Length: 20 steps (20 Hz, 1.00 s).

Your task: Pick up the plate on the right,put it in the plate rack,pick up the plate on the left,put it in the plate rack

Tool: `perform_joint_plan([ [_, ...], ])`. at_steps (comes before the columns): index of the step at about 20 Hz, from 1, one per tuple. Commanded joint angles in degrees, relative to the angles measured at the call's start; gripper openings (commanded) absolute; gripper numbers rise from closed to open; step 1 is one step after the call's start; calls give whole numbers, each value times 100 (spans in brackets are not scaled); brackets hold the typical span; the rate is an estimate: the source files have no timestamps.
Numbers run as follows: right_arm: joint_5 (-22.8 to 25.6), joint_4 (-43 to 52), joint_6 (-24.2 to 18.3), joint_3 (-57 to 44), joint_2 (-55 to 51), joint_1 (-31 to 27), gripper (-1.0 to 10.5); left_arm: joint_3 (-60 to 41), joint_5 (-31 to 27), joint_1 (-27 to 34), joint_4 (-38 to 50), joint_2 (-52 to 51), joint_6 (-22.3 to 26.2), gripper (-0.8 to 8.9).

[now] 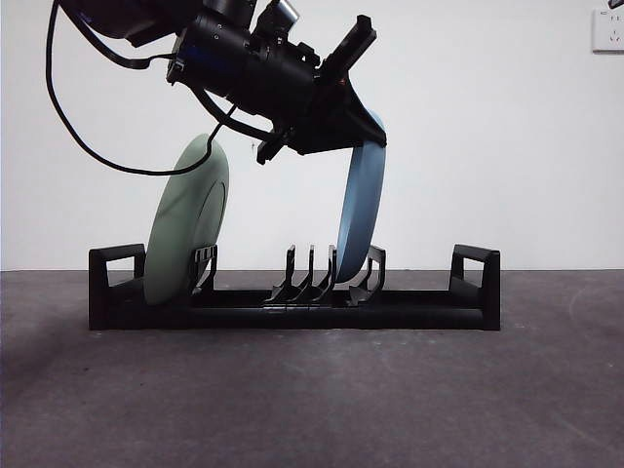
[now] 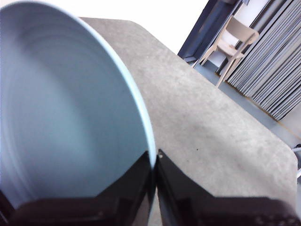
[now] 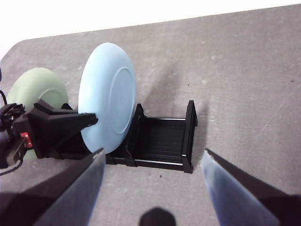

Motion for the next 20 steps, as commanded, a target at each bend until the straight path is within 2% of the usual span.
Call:
perform_joint_plan([
  [1, 20, 33, -44, 7, 0, 2, 343, -13, -2, 13, -173, 96, 225, -9],
  [8, 17, 33, -44, 7, 0, 2, 343, -13, -2, -162, -837, 120, 682, 6],
  [11, 17, 31, -44, 7, 0, 2, 343, -13, 17, -210, -984, 118, 691, 218],
  [13, 15, 28, -42, 7, 0, 2, 343, -13, 144, -232, -1005, 72, 737, 303],
  [14, 15, 28, -42, 7, 0, 2, 343, -13, 238, -238, -1012, 11, 767, 315],
  [17, 15, -37, -42, 7, 0, 4, 338, -13, 579, -247, -1185, -289, 800, 311],
  [18, 15, -83, -44, 7, 0, 4, 301, -13, 643, -249, -1305, -444, 887, 281],
  [20, 15, -155, -44, 7, 0, 4, 147, -13, 629, -249, -1626, -846, 1143, 89],
])
